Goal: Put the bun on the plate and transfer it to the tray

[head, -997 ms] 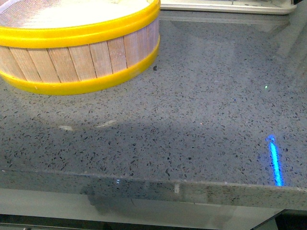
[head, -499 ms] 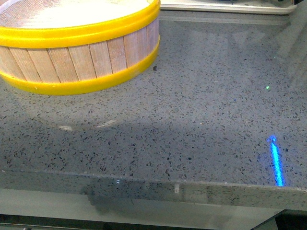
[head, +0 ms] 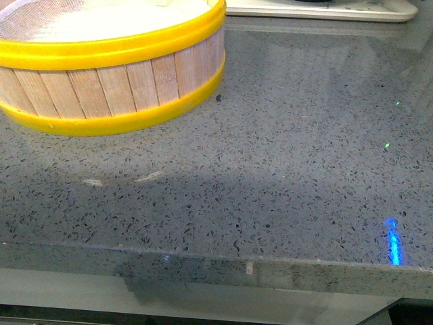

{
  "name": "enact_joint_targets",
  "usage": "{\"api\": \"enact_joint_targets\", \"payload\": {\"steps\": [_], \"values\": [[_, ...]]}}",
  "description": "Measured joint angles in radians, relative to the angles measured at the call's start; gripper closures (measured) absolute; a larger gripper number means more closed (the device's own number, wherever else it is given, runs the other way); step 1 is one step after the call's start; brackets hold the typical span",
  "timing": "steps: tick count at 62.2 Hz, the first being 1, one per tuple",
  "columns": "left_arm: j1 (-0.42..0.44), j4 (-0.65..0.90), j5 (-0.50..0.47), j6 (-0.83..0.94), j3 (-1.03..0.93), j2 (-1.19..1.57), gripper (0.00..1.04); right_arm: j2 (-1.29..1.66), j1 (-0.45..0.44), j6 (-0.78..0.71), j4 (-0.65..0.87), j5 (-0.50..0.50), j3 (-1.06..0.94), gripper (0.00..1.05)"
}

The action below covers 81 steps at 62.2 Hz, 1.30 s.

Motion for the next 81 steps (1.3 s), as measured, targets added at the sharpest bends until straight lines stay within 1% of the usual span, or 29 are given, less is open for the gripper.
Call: {"api": "enact_joint_targets", "payload": {"steps": [9, 17, 22, 24, 27, 32, 34, 36, 38, 39, 41, 42, 43, 45, 47, 50, 54, 62, 63, 65, 66, 68, 69, 70, 74, 78, 79, 81], "values": [[0.000, 0.000, 0.000, 0.000, 0.000, 0.000, 0.07, -0.140, -0.032, -0.024, 0.098, 0.011, -0.179, 0.09], [0.000, 0.000, 0.000, 0.000, 0.000, 0.000, 0.07, -0.322, -0.084, -0.117, 0.214, 0.039, -0.409, 0.09], [0.000, 0.000, 0.000, 0.000, 0.000, 0.000, 0.07, -0.542, -0.133, -0.259, 0.310, 0.117, -0.681, 0.09], [0.000, 0.000, 0.000, 0.000, 0.000, 0.000, 0.07, -0.661, -0.157, -0.349, 0.348, 0.160, -0.825, 0.09], [0.000, 0.000, 0.000, 0.000, 0.000, 0.000, 0.07, -0.791, -0.183, -0.459, 0.383, 0.190, -0.978, 0.09], [0.000, 0.000, 0.000, 0.000, 0.000, 0.000, 0.07, -0.922, -0.197, -0.583, 0.418, 0.232, -1.142, 0.09], [0.000, 0.000, 0.000, 0.000, 0.000, 0.000, 0.07, -0.963, -0.197, -0.619, 0.427, 0.251, -1.197, 0.09], [0.000, 0.000, 0.000, 0.000, 0.000, 0.000, 0.07, -1.046, -0.197, -0.727, 0.444, 0.287, -1.312, 0.09], [0.000, 0.000, 0.000, 0.000, 0.000, 0.000, 0.07, -1.102, -0.194, -0.793, 0.462, 0.324, -1.389, 0.09], [0.000, 0.000, 0.000, 0.000, 0.000, 0.000, 0.07, -1.145, -0.192, -0.861, 0.481, 0.358, -1.443, 0.09], [0.000, 0.000, 0.000, 0.000, 0.000, 0.000, 0.07, -1.186, -0.188, -0.913, 0.509, 0.396, -1.492, 0.09], [0.000, 0.000, 0.000, 0.000, 0.000, 0.000, 0.07, -1.213, -0.184, -0.969, 0.530, 0.422, -1.522, 0.09], [0.000, 0.000, 0.000, 0.000, 0.000, 0.000, 0.07, -1.226, -0.182, -0.979, 0.542, 0.428, -1.537, 0.09], [0.000, 0.000, 0.000, 0.000, 0.000, 0.000, 0.07, -1.276, -0.172, -1.069, 0.588, 0.480, -1.589, 0.09], [0.000, 0.000, 0.000, 0.000, 0.000, 0.000, 0.07, -1.320, -0.161, -1.159, 0.625, 0.497, -1.635, 0.09], [0.000, 0.000, 0.000, 0.000, 0.000, 0.000, 0.07, -1.377, -0.141, -1.255, 0.619, 0.507, -1.678, 0.09], [0.000, 0.000, 0.000, 0.000, 0.000, 0.000, 0.07, -1.444, -0.108, -1.319, 0.581, 0.521, -1.723, 0.09], [0.000, 0.000, 0.000, 0.000, 0.000, 0.000, 0.07, -1.536, -0.034, -1.416, 0.595, 0.541, -1.785, 0.09], [0.000, 0.000, 0.000, 0.000, 0.000, 0.000, 0.07, -1.549, -0.030, -1.409, 0.585, 0.525, -1.788, 0.10], [0.000, 0.000, 0.000, 0.000, 0.000, 0.000, 0.07, -1.587, -0.026, -1.369, 0.533, 0.440, -1.790, 0.17], [0.000, 0.000, 0.000, 0.000, 0.000, 0.000, 0.07, -1.591, -0.025, -1.369, 0.528, 0.431, -1.790, 0.18], [0.000, 0.000, 0.000, 0.000, 0.000, 0.000, 0.07, -1.619, -0.020, -1.318, 0.496, 0.377, -1.796, 0.24], [0.000, 0.000, 0.000, 0.000, 0.000, 0.000, 0.07, -1.630, -0.017, -1.299, 0.486, 0.365, -1.800, 0.26], [0.000, 0.000, 0.000, 0.000, 0.000, 0.000, 0.07, -1.640, -0.013, -1.288, 0.478, 0.361, -1.802, 0.29], [0.000, 0.000, 0.000, 0.000, 0.000, 0.000, 0.07, -1.676, 0.042, -1.241, 0.452, 0.423, -1.812, 0.40], [0.000, 0.000, -0.001, 0.000, 0.000, 0.000, 0.07, -1.707, 0.075, -1.213, 0.431, 0.436, -1.820, 0.50], [0.000, 0.000, 0.000, 0.000, 0.000, 0.000, 0.07, -1.710, 0.076, -1.212, 0.430, 0.436, -1.821, 0.51], [0.000, 0.000, 0.000, 0.000, 0.000, 0.000, 0.07, -1.725, 0.083, -1.206, 0.419, 0.435, -1.825, 0.57]]}}
